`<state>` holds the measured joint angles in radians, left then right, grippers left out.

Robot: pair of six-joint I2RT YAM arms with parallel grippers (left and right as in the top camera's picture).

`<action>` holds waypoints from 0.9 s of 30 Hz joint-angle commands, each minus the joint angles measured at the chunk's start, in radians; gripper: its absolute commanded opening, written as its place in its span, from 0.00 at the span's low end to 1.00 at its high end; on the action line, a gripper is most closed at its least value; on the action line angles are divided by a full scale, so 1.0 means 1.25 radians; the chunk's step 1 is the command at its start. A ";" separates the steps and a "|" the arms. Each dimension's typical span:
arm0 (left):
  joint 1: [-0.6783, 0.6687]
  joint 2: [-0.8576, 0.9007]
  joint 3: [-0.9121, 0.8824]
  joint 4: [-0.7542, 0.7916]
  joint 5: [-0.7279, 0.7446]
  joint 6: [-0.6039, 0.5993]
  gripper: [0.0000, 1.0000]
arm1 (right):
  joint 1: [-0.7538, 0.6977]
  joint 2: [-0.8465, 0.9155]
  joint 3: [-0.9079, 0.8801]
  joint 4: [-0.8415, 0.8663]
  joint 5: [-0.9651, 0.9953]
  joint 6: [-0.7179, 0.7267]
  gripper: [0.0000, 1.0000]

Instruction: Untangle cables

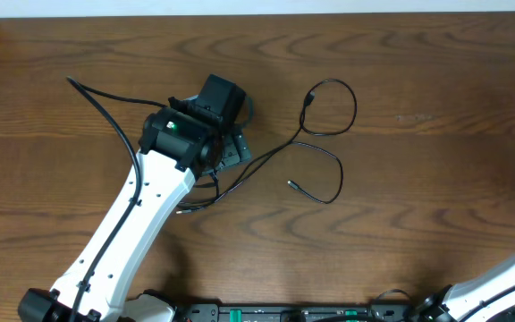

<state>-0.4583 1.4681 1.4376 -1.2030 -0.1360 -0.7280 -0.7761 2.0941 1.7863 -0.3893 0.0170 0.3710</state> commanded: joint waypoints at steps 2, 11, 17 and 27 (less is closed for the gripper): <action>0.003 0.002 -0.006 0.004 -0.002 0.008 0.99 | -0.002 0.009 -0.001 -0.033 0.049 0.008 0.01; 0.003 0.002 -0.006 0.006 -0.002 0.008 0.99 | -0.001 0.009 -0.001 -0.015 -0.068 0.007 0.01; 0.003 0.002 -0.006 0.009 -0.002 0.008 0.99 | 0.000 0.009 -0.001 0.045 -0.159 0.008 0.01; 0.003 0.002 -0.023 0.027 -0.002 0.007 0.99 | 0.001 0.016 -0.001 -0.072 -0.197 -0.010 0.99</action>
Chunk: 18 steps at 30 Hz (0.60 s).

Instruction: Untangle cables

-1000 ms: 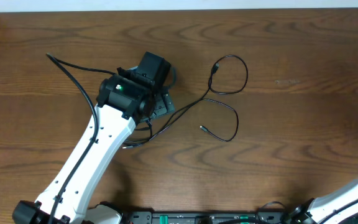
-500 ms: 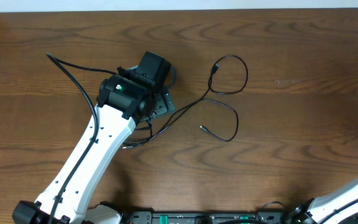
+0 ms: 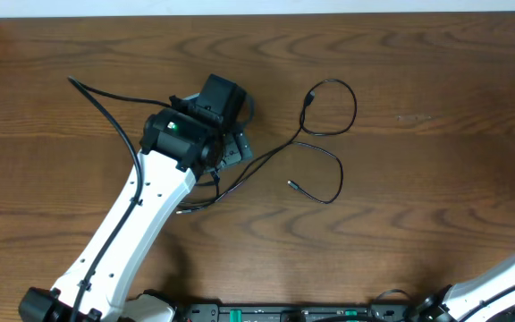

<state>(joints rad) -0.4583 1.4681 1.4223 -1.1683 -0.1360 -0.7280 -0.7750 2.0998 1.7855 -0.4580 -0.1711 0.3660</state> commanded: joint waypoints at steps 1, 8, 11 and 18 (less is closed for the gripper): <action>0.003 0.002 -0.011 0.000 -0.002 0.007 0.99 | 0.002 0.012 0.000 -0.027 -0.084 -0.006 0.99; 0.003 0.002 -0.011 -0.001 0.032 0.027 0.99 | 0.008 -0.027 0.000 -0.105 -0.368 -0.006 0.99; 0.034 0.002 -0.011 -0.004 0.016 0.027 0.99 | 0.012 -0.052 0.000 -0.173 -0.501 -0.006 0.99; 0.217 0.002 -0.011 -0.044 0.041 -0.038 0.99 | 0.091 -0.070 0.000 -0.421 -0.662 -0.165 0.99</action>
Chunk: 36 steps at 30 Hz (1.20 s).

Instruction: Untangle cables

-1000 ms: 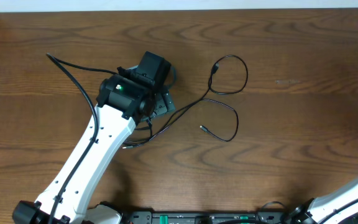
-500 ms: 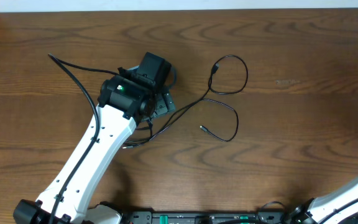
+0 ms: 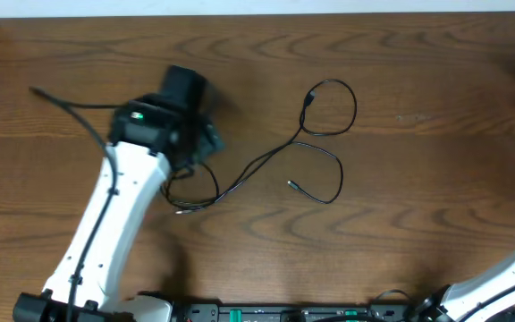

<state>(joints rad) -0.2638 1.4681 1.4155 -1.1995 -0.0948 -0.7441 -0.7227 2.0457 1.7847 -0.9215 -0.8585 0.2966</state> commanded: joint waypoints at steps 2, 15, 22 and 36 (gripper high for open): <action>0.113 0.002 -0.005 -0.051 0.007 -0.025 0.99 | 0.132 -0.027 0.001 -0.172 -0.111 -0.246 0.99; 0.157 0.002 -0.005 -0.109 0.003 -0.022 0.99 | 0.690 -0.025 0.001 -0.297 0.335 -0.219 0.99; 0.243 0.002 -0.005 -0.114 -0.002 -0.025 0.99 | 0.963 -0.025 0.001 -0.196 0.470 -0.093 0.99; 0.294 0.002 -0.006 -0.135 -0.002 -0.025 0.99 | 1.221 0.069 -0.001 0.013 0.606 0.124 0.99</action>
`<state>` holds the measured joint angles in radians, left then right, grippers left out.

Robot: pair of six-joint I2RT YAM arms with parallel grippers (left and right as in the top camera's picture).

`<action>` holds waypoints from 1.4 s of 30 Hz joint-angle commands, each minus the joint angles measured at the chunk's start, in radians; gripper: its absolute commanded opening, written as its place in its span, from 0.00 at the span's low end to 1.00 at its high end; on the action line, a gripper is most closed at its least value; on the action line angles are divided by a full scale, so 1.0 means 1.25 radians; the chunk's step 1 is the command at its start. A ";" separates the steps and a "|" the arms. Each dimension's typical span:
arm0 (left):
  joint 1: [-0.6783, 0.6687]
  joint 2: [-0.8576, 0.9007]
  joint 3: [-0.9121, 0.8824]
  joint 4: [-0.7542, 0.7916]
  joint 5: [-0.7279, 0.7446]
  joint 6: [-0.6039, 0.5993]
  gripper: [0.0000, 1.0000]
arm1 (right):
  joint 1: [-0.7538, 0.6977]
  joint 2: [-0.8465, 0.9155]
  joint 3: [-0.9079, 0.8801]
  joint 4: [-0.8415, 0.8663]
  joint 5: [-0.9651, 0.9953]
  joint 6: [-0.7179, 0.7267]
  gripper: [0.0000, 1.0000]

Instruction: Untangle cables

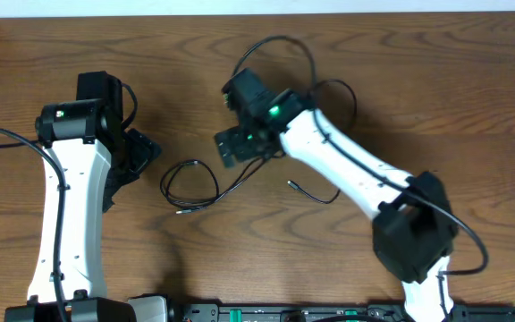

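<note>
Thin black cables lie tangled on the wooden table (436, 80). They form a loop (190, 183) at the left, and a strand (249, 172) runs from it up to the right. A plug end (291, 185) lies in the middle. A second loop (347, 94) at the upper right is partly hidden by the right arm. My right gripper (231, 145) hovers over the strand's upper part, and its jaws are hidden by the wrist. My left gripper (143, 150) sits left of the loop, apart from it, with its fingers spread and nothing in them.
The left arm's own thick black lead (7, 136) runs off the left edge. The right arm's elbow (414, 233) hangs over the table's lower right. A pale wall strip borders the far edge (240, 7).
My left gripper has moved further left and away from the cables. The right arm, which was at the bottom right corner, now reaches over the middle of the tangle. The left loop is wider.
At the two oldest moments my left gripper rested on the cables' left part and nothing moved. Then it stood further left and a loop had formed below it. Now it is clear of the cables and my right gripper is over the strand.
</note>
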<state>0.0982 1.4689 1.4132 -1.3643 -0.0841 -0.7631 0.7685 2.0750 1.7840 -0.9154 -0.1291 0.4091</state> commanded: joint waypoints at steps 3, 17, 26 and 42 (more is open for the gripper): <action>0.005 0.001 -0.004 0.001 -0.034 -0.011 0.99 | 0.064 0.076 0.000 0.024 0.021 0.031 0.93; 0.038 0.001 -0.004 -0.009 -0.038 -0.070 0.99 | 0.101 0.163 0.000 0.069 0.132 0.222 0.52; 0.038 0.001 -0.004 -0.009 -0.038 -0.070 0.99 | 0.099 0.168 0.000 -0.002 0.236 0.271 0.54; 0.037 0.001 -0.004 -0.026 -0.004 -0.027 0.99 | 0.089 0.231 0.000 0.078 0.165 0.292 0.10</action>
<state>0.1429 1.4689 1.4132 -1.3880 -0.0898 -0.8108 0.8864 2.3070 1.7897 -0.8173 0.1123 0.7616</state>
